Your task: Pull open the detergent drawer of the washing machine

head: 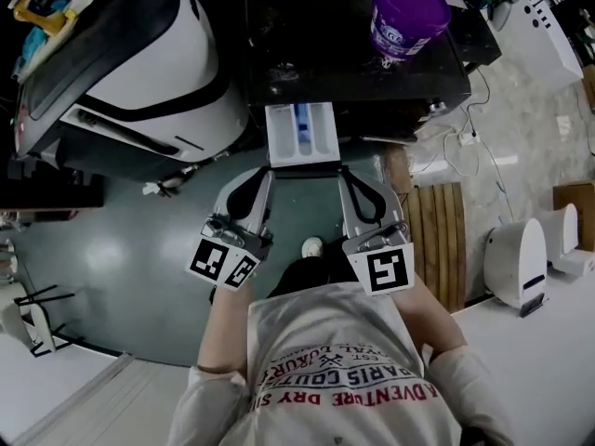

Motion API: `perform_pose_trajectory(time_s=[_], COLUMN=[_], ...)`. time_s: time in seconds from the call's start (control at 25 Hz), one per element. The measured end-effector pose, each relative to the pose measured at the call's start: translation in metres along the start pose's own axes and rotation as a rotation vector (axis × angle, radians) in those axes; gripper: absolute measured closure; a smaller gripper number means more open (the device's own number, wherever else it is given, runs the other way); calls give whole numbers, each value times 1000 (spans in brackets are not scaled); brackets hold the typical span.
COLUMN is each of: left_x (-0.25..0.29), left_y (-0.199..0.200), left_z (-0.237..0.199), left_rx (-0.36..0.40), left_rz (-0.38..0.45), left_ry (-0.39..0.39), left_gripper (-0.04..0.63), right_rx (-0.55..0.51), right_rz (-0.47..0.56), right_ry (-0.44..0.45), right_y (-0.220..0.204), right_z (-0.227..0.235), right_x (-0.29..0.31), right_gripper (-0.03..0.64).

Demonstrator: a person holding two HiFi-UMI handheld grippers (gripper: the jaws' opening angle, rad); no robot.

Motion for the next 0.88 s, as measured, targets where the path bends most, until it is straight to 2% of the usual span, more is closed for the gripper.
perform_pose_trajectory(time_s=[0.12,0.36,0.48,0.64,0.72,0.88], left_x=[0,-6,-10,-16,-16,-13], left_y=[33,69,79,86,87,88], left_z=[13,25,29,33,36,37], left_rx=[127,250,281,332,359,339], left_rz=[-8,-44,-85,-144,-165,-167], left_ry=[-22,-29,-40,-32,-30,-34], left_gripper=[603,603,603,603,603,603], right_rx=[-14,-1,20,-1,-15,-10], right_rz=[41,87,106,69,83,101], right_ry=[13,2,-9,-14,-15,7], right_y=[20,49,58,53,53,56], right_z=[0,-3,-4,0,4,8], right_x=[-5,-16,-23,-31,-34,-36], right_gripper=[615,615,615,615,617,617])
Point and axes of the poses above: the fingertips, and each gripper's own axes: x forward along the fingers, z to its right, y out of its top, the point moved 9 cm from there along -x, backward along the fingers, and after that the axes turned 3 degrees about x, right-handed, at the moved point
